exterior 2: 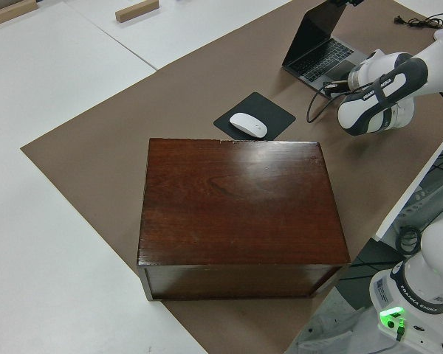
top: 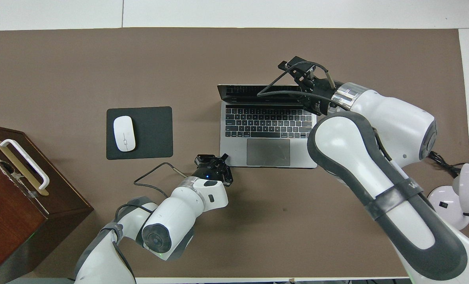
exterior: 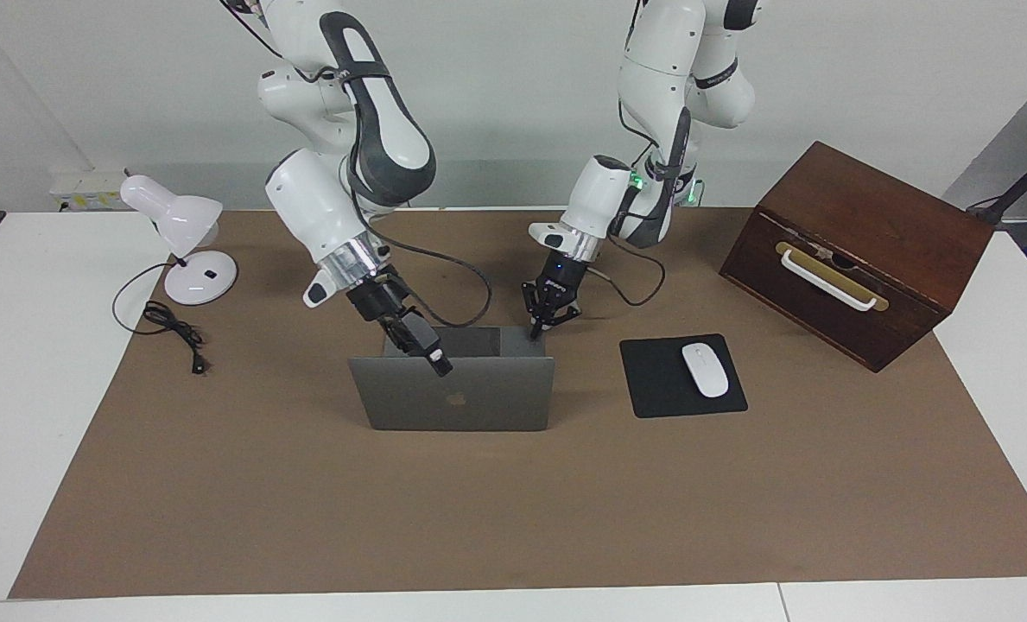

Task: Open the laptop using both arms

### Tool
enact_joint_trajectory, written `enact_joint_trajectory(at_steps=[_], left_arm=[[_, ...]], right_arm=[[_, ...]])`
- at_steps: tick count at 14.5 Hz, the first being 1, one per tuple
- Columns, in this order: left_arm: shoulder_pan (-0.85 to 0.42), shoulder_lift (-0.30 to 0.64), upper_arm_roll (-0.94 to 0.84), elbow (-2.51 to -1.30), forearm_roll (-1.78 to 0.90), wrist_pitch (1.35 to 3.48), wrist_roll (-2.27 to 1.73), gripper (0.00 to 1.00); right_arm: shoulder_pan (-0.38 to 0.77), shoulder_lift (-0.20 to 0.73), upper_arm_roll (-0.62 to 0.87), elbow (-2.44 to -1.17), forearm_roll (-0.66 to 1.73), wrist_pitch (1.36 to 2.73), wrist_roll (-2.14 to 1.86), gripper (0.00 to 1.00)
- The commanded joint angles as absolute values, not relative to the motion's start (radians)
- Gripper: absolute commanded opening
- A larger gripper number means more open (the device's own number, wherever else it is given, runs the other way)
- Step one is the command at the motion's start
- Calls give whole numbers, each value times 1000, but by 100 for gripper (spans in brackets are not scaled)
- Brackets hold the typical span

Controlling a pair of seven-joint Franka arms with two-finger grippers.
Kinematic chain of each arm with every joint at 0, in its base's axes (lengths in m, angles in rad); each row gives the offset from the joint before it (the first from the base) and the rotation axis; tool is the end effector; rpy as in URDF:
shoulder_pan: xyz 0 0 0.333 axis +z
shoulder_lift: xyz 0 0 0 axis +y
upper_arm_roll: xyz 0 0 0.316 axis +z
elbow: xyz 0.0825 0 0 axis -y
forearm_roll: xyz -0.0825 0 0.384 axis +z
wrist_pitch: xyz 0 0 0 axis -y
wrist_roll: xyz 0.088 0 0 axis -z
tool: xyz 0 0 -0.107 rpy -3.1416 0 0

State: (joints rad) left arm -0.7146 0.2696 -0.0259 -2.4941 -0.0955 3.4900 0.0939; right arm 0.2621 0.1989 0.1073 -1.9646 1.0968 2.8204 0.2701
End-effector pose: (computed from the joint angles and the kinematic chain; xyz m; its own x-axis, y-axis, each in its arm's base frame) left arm 0.3903 -0.3413 0.2674 0.5534 -0.5042 0.6630 -0.6600 -0.7510 -0.0202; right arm 0.6025 0.1823 0.4267 0.6651 -0.7457 -0.0401 -0.5004 -0.4052 -0.7651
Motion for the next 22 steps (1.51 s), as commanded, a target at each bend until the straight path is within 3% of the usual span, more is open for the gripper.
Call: enact_joint_trajectory(at_steps=[1, 11, 18, 20, 22], left_arm=[[-706, 307, -26, -2477, -91, 3504, 112, 0], [-706, 307, -26, -2477, -91, 3504, 114, 0], [-706, 305, -28, -2467, -103, 3504, 112, 0], [-709, 298, -28, -2461, -135, 3504, 109, 0], [-710, 281, -31, -2447, -161, 3504, 94, 0]], right_arm=[[241, 251, 114, -1896, 1077, 2798, 242, 100], [244, 292, 117, -1845, 1065, 2796, 255, 100], [276, 112, 117, -1919, 1066, 2770, 429, 100], [262, 59, 107, -1924, 1002, 2662, 423, 100], [206, 29, 107, -1910, 753, 2547, 419, 100]])
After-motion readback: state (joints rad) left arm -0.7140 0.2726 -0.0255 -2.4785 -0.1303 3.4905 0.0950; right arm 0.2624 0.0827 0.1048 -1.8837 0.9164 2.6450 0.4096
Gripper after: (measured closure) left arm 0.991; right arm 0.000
